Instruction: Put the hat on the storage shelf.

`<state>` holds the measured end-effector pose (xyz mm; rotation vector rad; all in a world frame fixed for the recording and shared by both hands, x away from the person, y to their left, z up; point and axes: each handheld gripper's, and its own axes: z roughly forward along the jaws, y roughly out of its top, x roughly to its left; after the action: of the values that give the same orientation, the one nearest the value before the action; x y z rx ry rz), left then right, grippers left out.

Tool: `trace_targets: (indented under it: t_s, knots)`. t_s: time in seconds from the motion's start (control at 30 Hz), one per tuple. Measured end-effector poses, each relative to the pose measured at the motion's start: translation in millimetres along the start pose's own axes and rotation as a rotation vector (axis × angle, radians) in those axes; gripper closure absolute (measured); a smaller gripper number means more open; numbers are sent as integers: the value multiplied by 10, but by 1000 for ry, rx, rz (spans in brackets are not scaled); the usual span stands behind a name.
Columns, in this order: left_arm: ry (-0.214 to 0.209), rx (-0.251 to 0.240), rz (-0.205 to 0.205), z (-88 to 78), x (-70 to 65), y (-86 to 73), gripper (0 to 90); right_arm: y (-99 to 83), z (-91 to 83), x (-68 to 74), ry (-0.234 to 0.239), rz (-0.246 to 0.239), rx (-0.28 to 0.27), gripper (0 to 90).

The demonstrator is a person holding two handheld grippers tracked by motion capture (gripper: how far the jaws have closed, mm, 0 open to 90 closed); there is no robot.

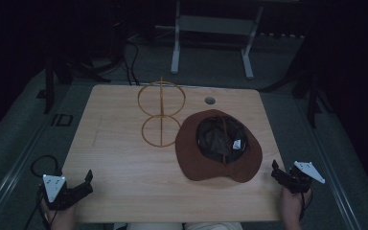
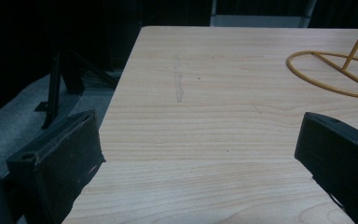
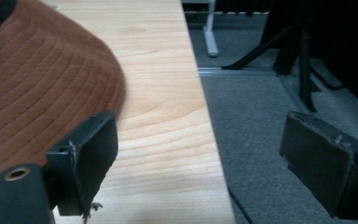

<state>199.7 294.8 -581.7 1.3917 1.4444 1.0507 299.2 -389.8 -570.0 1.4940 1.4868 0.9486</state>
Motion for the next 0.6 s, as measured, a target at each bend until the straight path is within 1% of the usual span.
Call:
trace_targets:
  t_s: [0.03, 0.07, 0.1, 0.13, 0.17, 0.2, 0.23, 0.3, 0.33, 0.37, 0.4, 0.43, 0.47, 0.5, 0.53, 0.57, 0.6]
  knots:
    - [-9, 0, -1, 3, -2, 0, 9, 0, 0, 0, 0, 0, 0, 111]
    - [-7, -5, -8, 11, -13, 2, 9, -1, -3, -4, 0, 3, -4, 109]
    - [2, 2, -2, 30, -41, 18, 9, -2, -7, -5, -31, 13, -13, 106]
    - [2, 2, -2, 30, -41, 18, 9, -2, -7, -5, -31, 13, -13, 106]
    - [5, 2, 18, 33, -60, 18, 10, -2, -6, -15, -35, 22, -17, 106]
    - [-6, -4, 28, 34, -65, 16, 10, -2, -6, -15, -35, 22, -17, 106]
    - [-25, -10, 26, 36, -74, 19, 9, -3, -7, -18, -35, 25, -19, 106]
    - [-40, -21, 28, 28, -95, 26, 9, -3, -8, -19, -31, 25, -16, 106]
    - [-73, -22, 4, 17, -101, 34, 10, -1, -3, -3, -26, 8, 8, 106]
    - [-73, -22, 4, 17, -101, 34, 9, -1, -3, -3, -26, 8, 8, 106]
    - [-85, -34, -12, 7, -110, 39, 9, -2, -2, 3, -23, 1, 18, 107]
    - [-98, -34, -21, 0, -112, 45, 9, -2, -3, 13, -17, -2, 36, 107]
    - [-126, -31, -38, -5, -119, 52, 10, 17, -4, 17, 15, 9, 91, 107]
    - [-153, -31, -36, -16, -149, 57, 12, 31, -11, 19, 38, 17, 110, 107]
    - [-153, -31, -36, -16, -149, 57, 29, 31, -11, 19, 38, 17, 110, 107]
    - [-167, -16, -25, -17, -173, 62, 32, 76, -32, 46, 52, -2, 141, 107]
    - [-175, -11, -20, -17, -190, 62, 31, 96, -41, 58, 56, -16, 146, 107]
